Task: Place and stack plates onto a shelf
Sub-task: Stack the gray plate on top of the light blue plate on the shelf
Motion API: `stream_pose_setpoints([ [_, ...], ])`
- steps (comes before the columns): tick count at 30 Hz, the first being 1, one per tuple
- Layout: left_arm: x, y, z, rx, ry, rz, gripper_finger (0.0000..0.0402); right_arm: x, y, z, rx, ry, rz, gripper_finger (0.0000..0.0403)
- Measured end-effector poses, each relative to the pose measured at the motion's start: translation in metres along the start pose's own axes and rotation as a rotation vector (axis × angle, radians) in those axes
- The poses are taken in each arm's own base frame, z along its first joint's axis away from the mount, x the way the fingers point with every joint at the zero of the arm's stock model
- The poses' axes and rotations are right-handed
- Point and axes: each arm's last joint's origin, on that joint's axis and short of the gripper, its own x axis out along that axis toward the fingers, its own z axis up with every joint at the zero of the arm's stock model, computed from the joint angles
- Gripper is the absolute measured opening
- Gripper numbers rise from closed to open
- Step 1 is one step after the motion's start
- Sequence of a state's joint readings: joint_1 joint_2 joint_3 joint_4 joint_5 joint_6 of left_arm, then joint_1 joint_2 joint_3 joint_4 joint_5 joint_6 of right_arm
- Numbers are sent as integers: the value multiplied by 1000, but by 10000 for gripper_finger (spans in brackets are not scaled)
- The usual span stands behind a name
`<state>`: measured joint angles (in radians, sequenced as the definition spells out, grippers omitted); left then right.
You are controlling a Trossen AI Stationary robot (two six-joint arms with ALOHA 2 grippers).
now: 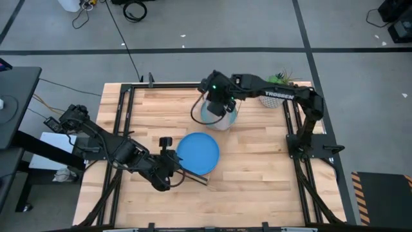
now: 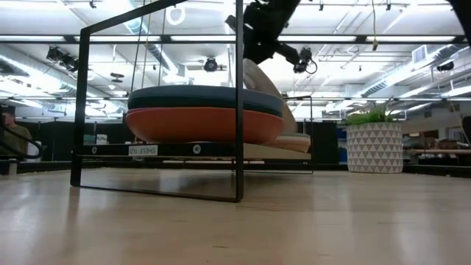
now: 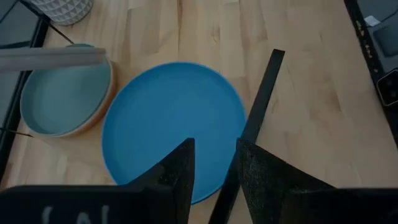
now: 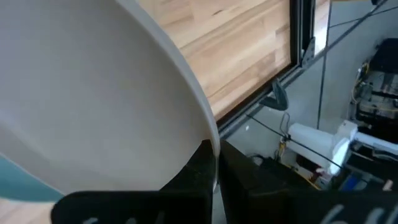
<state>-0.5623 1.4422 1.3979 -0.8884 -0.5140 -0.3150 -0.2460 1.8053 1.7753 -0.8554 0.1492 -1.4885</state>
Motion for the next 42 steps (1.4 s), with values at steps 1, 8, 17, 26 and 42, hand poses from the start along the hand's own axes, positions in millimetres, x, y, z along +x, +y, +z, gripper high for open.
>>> stream_pose_setpoints([
  [1, -1, -1, 0, -9, -1, -3, 125, 1, -3, -3, 5, -7, 1, 14],
  [8, -2, -4, -1, -60, -3, -10, 125, 29, -8, -31, 41, -18, 54, 14],
  [17, -2, -4, -1, -131, -2, -10, 125, 66, 1, -33, -2, 110, 145, 30],
  [26, -2, -4, -1, -183, 0, -14, 125, 71, 4, -25, 185, 72, 167, 63],
  [42, -3, -2, -10, -91, 78, 14, 125, -4, -10, -18, 358, 125, -32, 59],
])
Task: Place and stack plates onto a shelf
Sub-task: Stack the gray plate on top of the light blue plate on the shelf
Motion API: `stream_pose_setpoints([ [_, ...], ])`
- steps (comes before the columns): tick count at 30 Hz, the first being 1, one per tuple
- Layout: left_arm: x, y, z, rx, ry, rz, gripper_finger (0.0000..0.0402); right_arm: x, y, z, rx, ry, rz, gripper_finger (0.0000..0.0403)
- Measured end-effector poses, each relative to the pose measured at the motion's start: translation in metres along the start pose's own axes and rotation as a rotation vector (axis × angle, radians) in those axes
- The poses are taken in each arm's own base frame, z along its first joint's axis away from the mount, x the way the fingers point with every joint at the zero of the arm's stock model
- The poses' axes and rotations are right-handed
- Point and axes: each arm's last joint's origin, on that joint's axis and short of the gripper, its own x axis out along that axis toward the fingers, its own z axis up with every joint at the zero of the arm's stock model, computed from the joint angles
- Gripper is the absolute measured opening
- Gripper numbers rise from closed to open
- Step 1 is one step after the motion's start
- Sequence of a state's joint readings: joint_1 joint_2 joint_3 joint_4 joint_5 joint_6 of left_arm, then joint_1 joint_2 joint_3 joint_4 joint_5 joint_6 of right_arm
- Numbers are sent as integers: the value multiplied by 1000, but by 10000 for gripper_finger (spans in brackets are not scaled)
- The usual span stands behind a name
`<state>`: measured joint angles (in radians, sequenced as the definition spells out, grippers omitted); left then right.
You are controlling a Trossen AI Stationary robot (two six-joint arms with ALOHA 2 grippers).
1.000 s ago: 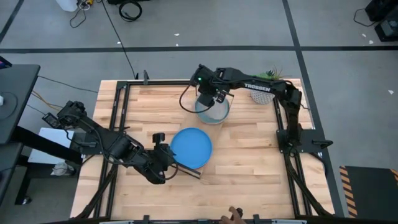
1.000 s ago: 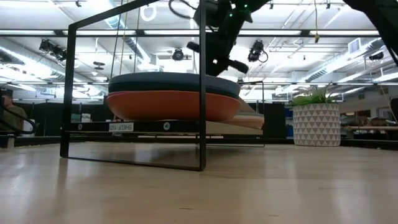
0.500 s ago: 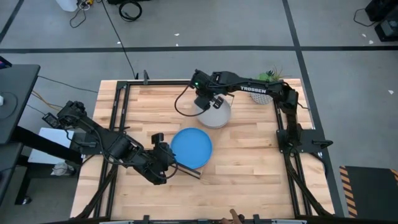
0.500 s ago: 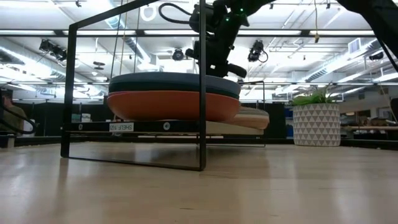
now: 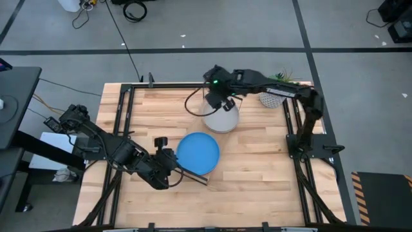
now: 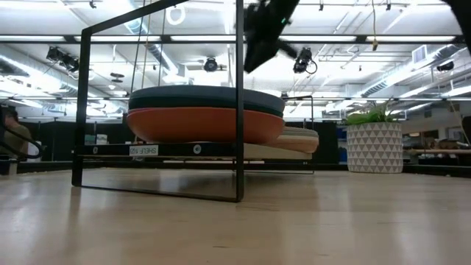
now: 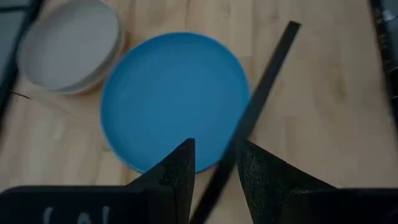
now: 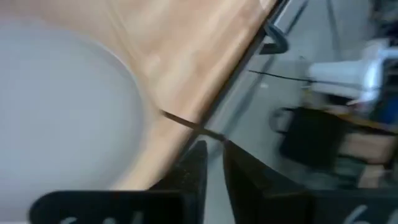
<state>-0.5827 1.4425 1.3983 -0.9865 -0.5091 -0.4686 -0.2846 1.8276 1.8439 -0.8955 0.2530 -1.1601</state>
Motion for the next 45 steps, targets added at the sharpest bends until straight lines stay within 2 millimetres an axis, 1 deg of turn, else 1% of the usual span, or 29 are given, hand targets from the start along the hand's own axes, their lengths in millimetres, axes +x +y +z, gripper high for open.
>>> stream_pose_setpoints([
  [3, 0, 1, 0, 54, -13, 34, 125, -27, 1, -11, 219, -77, 64, 30],
  [6, -1, 1, 0, 129, -28, 70, 125, -45, 3, -24, 422, -124, 148, 8],
  [10, 0, 5, 2, 226, -64, 182, 125, -53, 6, -34, 639, -144, 247, 13],
  [13, 3, 13, 6, 263, -66, 247, 125, -50, 12, -33, 728, -108, 292, 15],
  [16, 7, 21, 8, 296, -42, 271, 125, -37, 23, -27, 765, -129, 314, 9],
  [20, 11, 29, 11, 345, -10, 266, 125, -12, 40, -19, 822, -259, 275, 6],
  [24, 13, 35, 12, 362, 5, 243, 125, 12, 69, -19, 874, -250, 251, 7],
  [27, 14, 37, 13, 386, 15, 229, 125, 17, 93, -16, 890, -235, 229, 7],
  [30, 16, 38, 14, 412, 10, 229, 125, 13, 112, -15, 911, -242, 198, 7],
  [33, 27, 39, 11, 441, -25, 205, 125, 2, 126, -14, 948, -290, 179, 7],
  [36, 37, 47, 6, 459, -80, 167, 125, -12, 141, -11, 970, -356, 174, 7],
  [38, 41, 57, 1, 465, -106, 164, 125, -20, 150, -8, 973, -390, 159, 7],
  [40, 43, 70, 1, 438, -159, 152, 125, -28, 157, -5, 975, -415, 141, 7],
  [43, 42, 92, 1, 381, -246, 105, 125, -37, 168, 2, 977, -445, 123, 7],
  [45, 46, 108, 1, 329, -302, 83, 125, -40, 175, 9, 966, -466, 122, 7],
])
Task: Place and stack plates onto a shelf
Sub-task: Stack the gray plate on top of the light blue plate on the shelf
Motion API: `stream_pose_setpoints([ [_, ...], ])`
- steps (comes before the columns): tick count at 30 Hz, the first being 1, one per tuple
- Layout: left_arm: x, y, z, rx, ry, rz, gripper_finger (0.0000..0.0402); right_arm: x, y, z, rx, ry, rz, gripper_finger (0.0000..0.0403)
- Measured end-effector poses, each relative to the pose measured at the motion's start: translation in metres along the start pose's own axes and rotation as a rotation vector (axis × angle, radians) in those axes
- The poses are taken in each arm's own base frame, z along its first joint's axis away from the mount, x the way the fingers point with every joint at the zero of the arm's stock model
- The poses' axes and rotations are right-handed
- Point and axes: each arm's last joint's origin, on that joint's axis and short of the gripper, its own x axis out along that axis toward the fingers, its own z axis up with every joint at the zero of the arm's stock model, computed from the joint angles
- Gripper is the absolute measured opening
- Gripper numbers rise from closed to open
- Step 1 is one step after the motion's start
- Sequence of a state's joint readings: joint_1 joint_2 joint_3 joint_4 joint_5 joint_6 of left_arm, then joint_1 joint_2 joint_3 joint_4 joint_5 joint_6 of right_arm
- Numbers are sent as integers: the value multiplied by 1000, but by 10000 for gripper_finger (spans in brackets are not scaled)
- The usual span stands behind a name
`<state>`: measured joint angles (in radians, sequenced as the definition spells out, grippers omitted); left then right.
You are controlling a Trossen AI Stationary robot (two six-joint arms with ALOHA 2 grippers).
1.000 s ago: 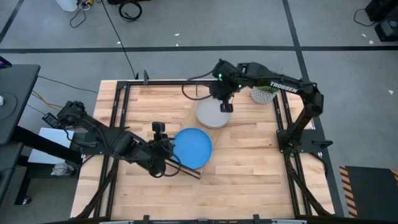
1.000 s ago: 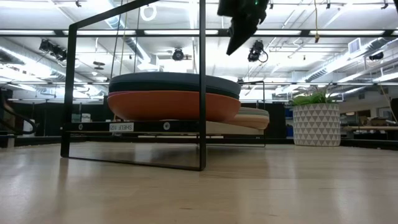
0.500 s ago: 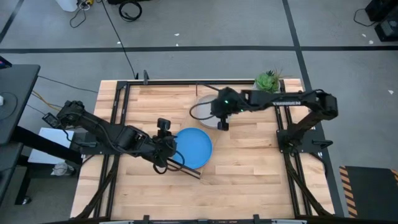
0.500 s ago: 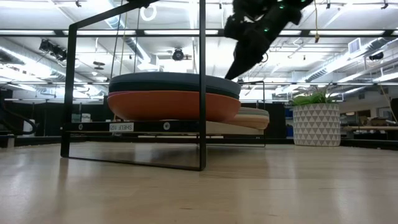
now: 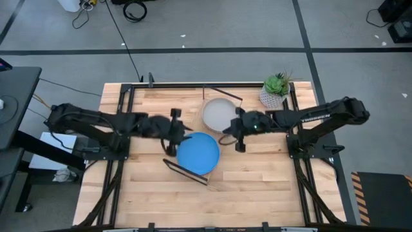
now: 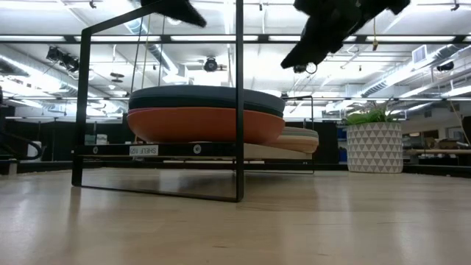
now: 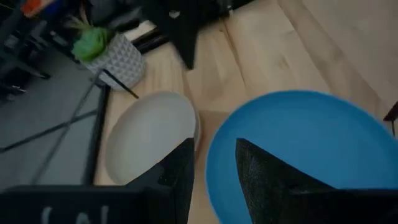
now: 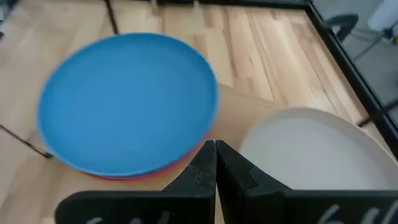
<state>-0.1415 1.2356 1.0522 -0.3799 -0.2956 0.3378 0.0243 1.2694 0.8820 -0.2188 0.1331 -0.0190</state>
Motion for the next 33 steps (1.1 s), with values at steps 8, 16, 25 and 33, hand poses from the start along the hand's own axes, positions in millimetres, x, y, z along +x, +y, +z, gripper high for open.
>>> stream_pose_setpoints([
  [8, 36, 46, -53, -155, -134, -119, 125, 1, 38, -8, -44, -79, -1, 7],
  [16, 55, 83, -92, -328, -182, -154, 125, -7, 61, -11, -22, -103, -60, 7],
  [25, 119, 82, -122, -364, -168, -152, 125, -11, 81, -18, -19, -95, -110, 7],
  [33, 143, 94, -153, -455, -128, -105, 125, -19, 96, -25, -2, -78, -129, 7],
])
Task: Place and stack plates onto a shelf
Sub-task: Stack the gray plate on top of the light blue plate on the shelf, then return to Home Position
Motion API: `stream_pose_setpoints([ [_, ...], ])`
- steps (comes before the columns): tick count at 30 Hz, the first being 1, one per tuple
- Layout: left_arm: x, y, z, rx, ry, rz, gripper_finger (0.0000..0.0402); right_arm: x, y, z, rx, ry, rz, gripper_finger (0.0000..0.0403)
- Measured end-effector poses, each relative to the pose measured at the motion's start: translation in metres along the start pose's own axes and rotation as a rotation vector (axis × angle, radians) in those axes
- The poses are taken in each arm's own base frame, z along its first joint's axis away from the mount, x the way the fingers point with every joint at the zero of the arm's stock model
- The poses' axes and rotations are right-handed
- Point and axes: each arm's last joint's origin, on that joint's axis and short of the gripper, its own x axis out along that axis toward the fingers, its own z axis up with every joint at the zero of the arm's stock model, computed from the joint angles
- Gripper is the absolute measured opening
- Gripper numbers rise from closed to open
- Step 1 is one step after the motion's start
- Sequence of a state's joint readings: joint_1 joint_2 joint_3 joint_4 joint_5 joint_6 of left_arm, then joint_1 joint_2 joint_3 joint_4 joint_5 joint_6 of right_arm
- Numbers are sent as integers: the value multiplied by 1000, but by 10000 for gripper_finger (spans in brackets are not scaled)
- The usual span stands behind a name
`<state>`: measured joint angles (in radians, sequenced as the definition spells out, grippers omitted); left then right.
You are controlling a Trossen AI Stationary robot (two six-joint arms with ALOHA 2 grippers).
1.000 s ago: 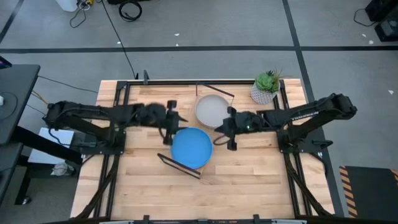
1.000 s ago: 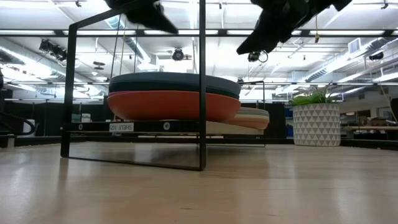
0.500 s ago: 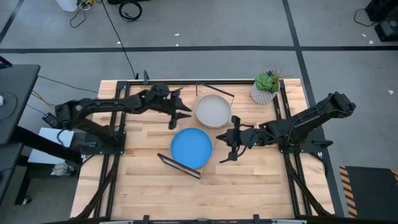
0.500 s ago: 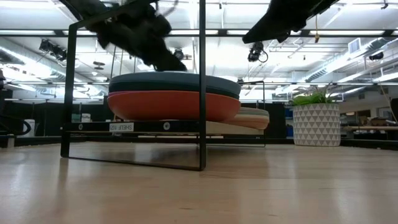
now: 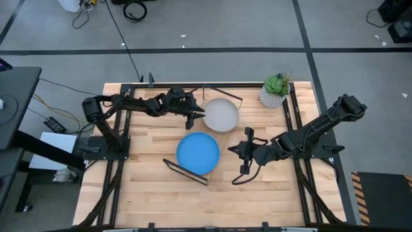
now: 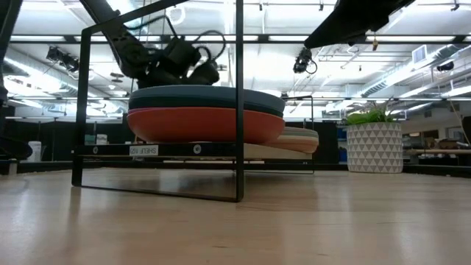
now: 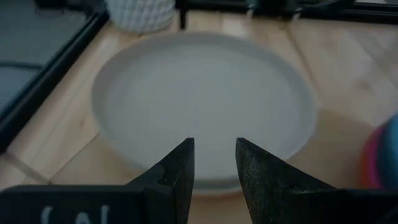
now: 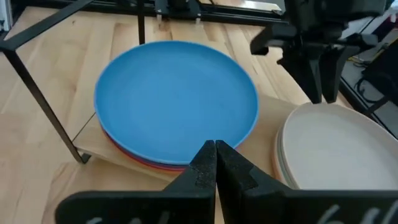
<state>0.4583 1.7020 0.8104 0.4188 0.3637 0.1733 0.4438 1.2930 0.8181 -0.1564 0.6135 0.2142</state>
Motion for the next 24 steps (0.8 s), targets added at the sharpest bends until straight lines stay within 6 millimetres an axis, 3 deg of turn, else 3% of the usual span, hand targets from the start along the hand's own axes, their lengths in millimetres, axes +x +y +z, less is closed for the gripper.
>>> stream_pose_setpoints([
  [4, 6, 6, -12, -42, 35, 1, 125, -4, 5, -1, 4, -7, -5, 7],
  [8, 5, 5, -10, -27, 28, -23, 125, -6, 8, -2, -5, -16, -18, 7],
  [18, -38, -14, 38, 107, -169, -160, 125, -10, 6, -10, -33, 11, -157, 7],
  [24, -66, -34, 8, 163, -196, -71, 110, -6, -8, -34, 16, 27, -91, 6],
])
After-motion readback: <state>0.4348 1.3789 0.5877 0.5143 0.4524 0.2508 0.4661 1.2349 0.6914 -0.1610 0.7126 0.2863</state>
